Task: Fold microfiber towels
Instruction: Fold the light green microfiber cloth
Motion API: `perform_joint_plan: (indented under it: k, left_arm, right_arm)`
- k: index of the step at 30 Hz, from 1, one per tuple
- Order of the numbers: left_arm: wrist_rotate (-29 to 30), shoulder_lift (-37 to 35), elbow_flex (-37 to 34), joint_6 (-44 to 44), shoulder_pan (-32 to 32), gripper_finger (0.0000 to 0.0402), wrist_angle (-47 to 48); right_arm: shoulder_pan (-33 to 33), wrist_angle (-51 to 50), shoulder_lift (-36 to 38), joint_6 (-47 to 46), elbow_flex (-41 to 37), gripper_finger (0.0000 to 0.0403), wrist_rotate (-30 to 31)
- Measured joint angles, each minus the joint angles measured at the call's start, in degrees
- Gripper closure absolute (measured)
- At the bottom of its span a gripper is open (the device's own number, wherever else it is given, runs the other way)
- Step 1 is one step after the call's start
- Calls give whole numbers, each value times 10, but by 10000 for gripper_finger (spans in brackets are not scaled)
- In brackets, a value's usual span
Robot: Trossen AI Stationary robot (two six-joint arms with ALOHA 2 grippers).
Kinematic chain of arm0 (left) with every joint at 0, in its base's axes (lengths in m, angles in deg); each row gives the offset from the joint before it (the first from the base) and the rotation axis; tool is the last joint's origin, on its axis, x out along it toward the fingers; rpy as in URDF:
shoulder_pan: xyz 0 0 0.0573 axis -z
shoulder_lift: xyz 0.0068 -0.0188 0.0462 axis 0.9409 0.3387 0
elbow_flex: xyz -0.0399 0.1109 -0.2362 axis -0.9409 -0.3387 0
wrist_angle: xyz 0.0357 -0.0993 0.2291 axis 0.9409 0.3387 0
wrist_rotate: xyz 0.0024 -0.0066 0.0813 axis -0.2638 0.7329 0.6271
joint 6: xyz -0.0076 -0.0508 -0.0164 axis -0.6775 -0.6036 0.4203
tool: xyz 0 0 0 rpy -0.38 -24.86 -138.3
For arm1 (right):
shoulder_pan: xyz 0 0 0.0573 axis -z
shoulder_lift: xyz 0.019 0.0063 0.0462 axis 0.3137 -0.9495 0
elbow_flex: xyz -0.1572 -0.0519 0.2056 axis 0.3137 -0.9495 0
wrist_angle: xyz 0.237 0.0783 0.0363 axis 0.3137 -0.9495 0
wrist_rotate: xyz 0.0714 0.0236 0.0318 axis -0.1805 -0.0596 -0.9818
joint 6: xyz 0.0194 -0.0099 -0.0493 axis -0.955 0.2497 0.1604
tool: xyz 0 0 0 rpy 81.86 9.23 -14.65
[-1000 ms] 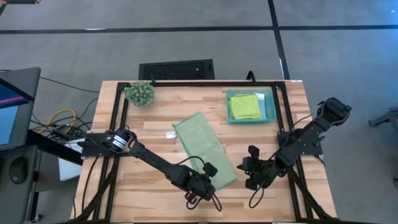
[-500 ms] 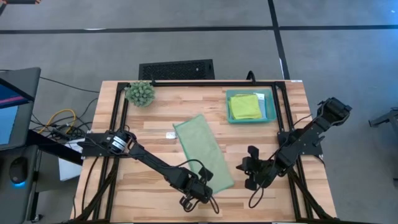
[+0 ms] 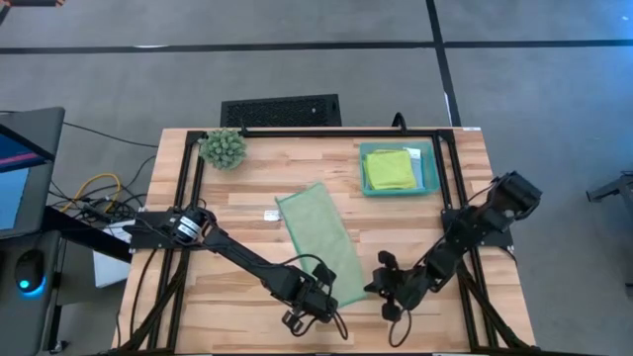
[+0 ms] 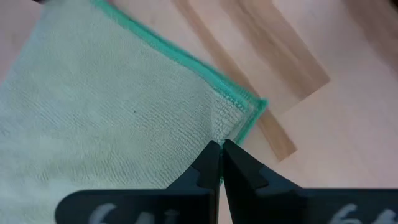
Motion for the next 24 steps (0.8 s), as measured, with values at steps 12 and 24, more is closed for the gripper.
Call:
perform_joint_plan:
  k: [12, 24]
  left_arm:
    - [-28, 1, -11, -12, 2, 401, -4]
    - [-61, 1, -11, -61, 2, 356, -6]
  right_arm:
    - [4, -2, -45, -12, 17, 398, -25]
    - [4, -6, -45, -28, 17, 398, -26]
